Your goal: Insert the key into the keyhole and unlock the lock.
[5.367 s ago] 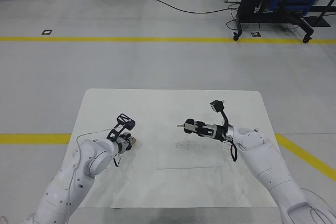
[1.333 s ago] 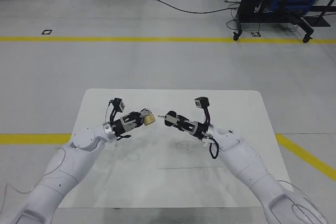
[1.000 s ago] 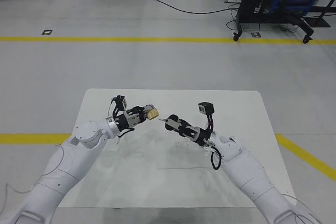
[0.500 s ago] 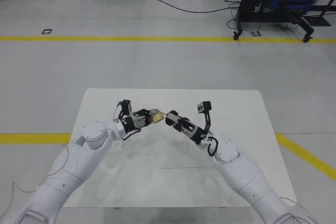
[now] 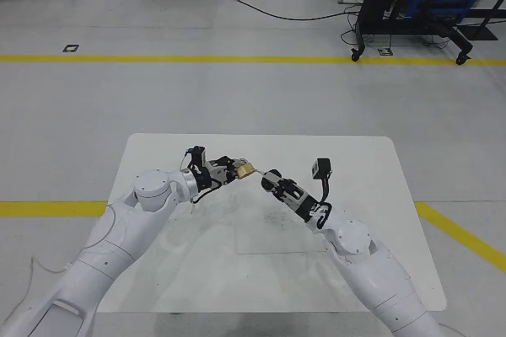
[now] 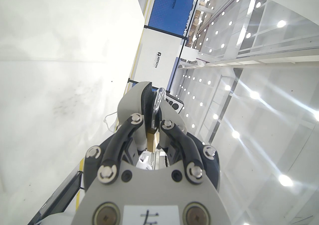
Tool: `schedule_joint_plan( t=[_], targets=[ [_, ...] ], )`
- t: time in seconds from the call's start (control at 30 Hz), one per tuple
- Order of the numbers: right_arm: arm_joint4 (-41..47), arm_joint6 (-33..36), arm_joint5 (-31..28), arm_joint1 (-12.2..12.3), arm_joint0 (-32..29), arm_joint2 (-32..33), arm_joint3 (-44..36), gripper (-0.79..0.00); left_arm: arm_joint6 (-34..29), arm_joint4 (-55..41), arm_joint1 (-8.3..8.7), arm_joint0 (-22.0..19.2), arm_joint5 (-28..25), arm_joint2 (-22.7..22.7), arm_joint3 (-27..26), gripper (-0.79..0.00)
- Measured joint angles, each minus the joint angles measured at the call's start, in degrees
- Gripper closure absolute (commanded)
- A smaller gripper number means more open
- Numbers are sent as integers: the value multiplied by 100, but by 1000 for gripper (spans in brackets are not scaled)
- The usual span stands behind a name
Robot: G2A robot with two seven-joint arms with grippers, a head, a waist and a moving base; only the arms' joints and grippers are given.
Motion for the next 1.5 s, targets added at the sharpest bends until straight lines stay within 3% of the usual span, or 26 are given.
schedule_joint_plan(
  t=[0.3,0.57,0.77,1.5],
  targets=[
    [-231,-69,123,-15,-38,-109,-99,0,221,173,1,66,-251,-195,-250,0],
    [-1033,-1534,383,-70,-697,-264,-838,0,782,562,-20,253,-366,-350,-433,0],
    [-1471,-2378,520,-186,-749,-594,-909,0,893,753,-76,329,-369,-337,-561,0],
    [-1533,-3025,744,-476,-393,-857,-633,0,744,1072,-209,407,-246,-555,-580,0]
  ],
)
